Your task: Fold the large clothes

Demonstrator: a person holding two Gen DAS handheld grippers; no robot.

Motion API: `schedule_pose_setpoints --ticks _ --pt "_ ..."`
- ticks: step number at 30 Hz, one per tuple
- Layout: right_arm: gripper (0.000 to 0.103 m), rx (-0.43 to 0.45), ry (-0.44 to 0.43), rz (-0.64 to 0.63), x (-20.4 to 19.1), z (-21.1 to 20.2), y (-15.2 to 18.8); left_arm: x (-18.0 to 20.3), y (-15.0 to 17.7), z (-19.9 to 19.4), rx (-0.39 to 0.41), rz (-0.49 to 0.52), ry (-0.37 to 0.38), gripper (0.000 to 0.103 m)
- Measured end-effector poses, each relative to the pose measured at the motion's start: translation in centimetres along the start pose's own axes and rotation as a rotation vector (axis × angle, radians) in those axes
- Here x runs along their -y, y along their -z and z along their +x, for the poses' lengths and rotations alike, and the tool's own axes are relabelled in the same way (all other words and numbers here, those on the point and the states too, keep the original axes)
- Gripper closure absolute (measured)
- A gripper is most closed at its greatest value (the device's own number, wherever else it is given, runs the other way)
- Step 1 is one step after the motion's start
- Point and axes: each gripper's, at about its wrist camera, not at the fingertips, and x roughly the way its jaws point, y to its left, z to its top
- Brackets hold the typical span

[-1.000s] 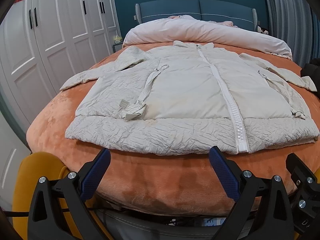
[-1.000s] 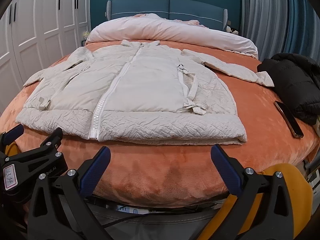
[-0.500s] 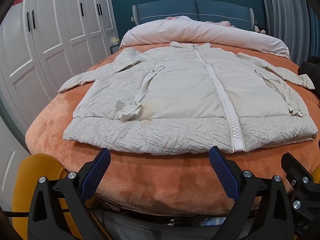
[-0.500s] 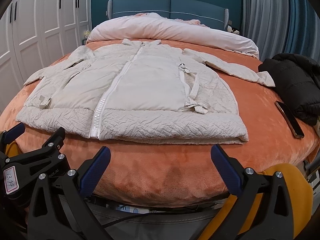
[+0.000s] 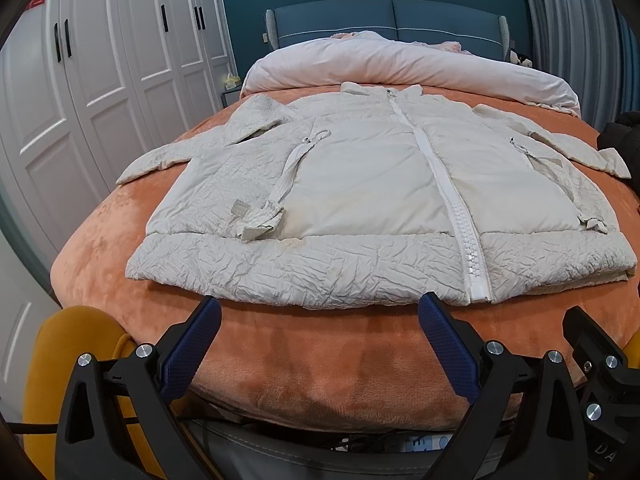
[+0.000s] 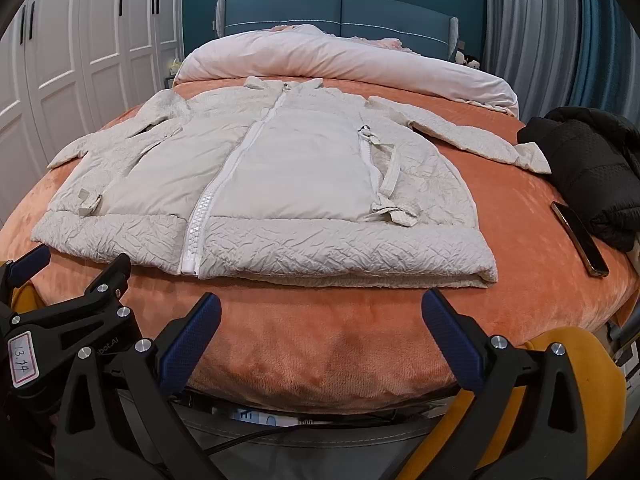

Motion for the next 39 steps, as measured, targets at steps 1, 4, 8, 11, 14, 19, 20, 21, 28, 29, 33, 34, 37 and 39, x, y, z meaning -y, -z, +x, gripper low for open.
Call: schedule_pose_setpoints --ticks 1,4,8,11,14,19,20,21,28,29,33,34,37,39 --pt "0.005 0.000 0.001 0.000 0.0 0.0 0.0 0.0 0.0 0.0 0.000 0.000 0.000 0.007" --pt "0.005 0.000 0.001 -0.001 0.0 0.0 0.0 0.0 0.0 0.0 0.000 0.000 0.000 0.007" --pt "0.005 -0.001 0.000 0.000 0.0 0.0 0.0 0.0 0.0 0.0 0.000 0.000 -0.001 0.007" --pt "0.005 0.000 0.000 -0.001 0.0 0.0 0.0 0.0 0.0 0.0 0.001 -0.001 -0.001 0.007" --pt "0.005 -0.002 0.000 0.000 0.0 0.0 0.0 0.0 0.0 0.1 0.000 -0.002 0.000 0.007" --pt "0.005 -0.005 -0.011 0.043 1.0 0.3 -0.3 -1.2 -0.5 -0.2 -0.022 -0.052 0.017 0.007" --pt "0.005 -0.004 -0.015 0.065 1.5 0.3 -0.6 -1.8 -0.9 -0.3 -0.026 -0.074 0.023 0.006" --pt "0.005 -0.002 -0.019 0.090 2.2 0.4 -0.9 -2.4 -1.2 -0.4 -0.024 -0.097 0.020 0.005" --pt "0.005 0.057 0.031 0.199 10.6 2.6 -6.4 -6.0 -6.3 1.0 -0.008 -0.158 -0.080 0.005" --pt "0.005 0.066 0.051 0.203 11.9 3.2 -7.5 -6.4 -7.2 1.5 -0.001 -0.166 -0.090 0.005" --pt "0.005 0.074 0.090 0.283 18.5 6.4 -12.0 -7.4 -11.4 4.3 0.021 -0.182 -0.139 0.005" --pt "0.005 0.066 0.087 0.323 20.2 7.4 -12.8 -7.6 -12.1 4.9 0.025 -0.182 -0.145 0.005" --pt "0.005 0.031 0.095 0.442 25.2 10.9 -14.9 -7.5 -14.5 7.4 0.027 -0.166 -0.176 0.005" --pt "0.005 0.015 0.131 0.519 28.6 13.7 -16.2 -7.1 -15.8 9.4 0.020 -0.152 -0.193 0.005"
